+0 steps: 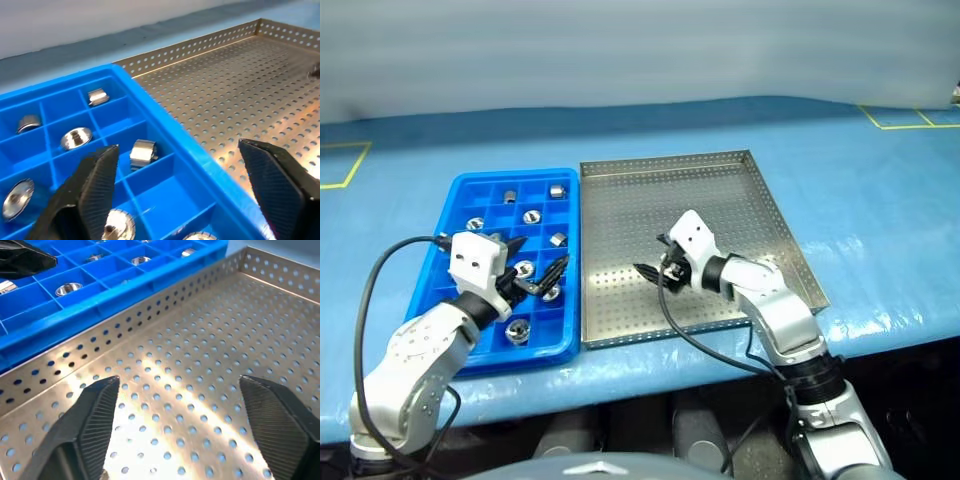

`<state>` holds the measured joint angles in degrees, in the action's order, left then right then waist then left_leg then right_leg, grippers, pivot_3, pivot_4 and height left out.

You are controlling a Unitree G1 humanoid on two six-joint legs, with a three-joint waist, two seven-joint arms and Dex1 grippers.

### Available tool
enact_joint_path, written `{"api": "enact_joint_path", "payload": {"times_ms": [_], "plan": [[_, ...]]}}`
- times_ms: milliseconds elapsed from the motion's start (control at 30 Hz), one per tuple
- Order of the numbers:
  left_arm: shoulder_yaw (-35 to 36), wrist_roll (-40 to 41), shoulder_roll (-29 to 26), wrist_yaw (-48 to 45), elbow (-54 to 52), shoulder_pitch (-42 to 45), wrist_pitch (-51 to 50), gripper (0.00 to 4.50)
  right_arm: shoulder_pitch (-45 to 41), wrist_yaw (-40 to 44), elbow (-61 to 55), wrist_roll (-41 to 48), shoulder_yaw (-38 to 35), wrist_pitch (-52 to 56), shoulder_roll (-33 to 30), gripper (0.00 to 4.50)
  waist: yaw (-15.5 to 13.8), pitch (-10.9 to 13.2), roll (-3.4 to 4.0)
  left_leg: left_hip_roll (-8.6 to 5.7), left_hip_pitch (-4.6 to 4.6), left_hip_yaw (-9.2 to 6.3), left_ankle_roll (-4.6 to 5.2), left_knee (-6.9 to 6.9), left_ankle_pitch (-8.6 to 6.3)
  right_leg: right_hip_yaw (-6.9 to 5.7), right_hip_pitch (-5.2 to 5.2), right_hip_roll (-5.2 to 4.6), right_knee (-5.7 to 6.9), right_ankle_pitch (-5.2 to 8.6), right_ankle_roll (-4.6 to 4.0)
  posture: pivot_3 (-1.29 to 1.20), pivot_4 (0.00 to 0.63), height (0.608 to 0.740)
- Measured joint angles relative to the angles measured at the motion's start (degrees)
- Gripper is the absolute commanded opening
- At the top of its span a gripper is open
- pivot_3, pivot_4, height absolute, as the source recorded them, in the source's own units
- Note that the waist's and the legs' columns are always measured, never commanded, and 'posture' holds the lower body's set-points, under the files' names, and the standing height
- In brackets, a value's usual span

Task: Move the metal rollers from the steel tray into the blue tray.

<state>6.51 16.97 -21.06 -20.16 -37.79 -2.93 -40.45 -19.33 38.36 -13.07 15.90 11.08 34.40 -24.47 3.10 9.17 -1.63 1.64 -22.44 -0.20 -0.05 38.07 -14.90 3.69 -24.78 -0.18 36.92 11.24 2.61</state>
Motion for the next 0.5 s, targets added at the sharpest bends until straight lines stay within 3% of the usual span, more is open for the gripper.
{"api": "enact_joint_path", "payload": {"times_ms": [500], "plan": [[-0.4, 0.0, -1.7, 0.2, 1.6, 0.7, -0.5, 4.50, -1.4, -1.8, 2.0, -1.2, -1.2, -1.3, 1.8, 4.48, 1.1, 0.0, 0.00, -0.07, -0.01, 0.04, 0.00, 0.11, 0.00, 0.09, 0.05, -0.08, -0.06, -0.02, 0.04, -0.07, 0.150, 0.740]]}}
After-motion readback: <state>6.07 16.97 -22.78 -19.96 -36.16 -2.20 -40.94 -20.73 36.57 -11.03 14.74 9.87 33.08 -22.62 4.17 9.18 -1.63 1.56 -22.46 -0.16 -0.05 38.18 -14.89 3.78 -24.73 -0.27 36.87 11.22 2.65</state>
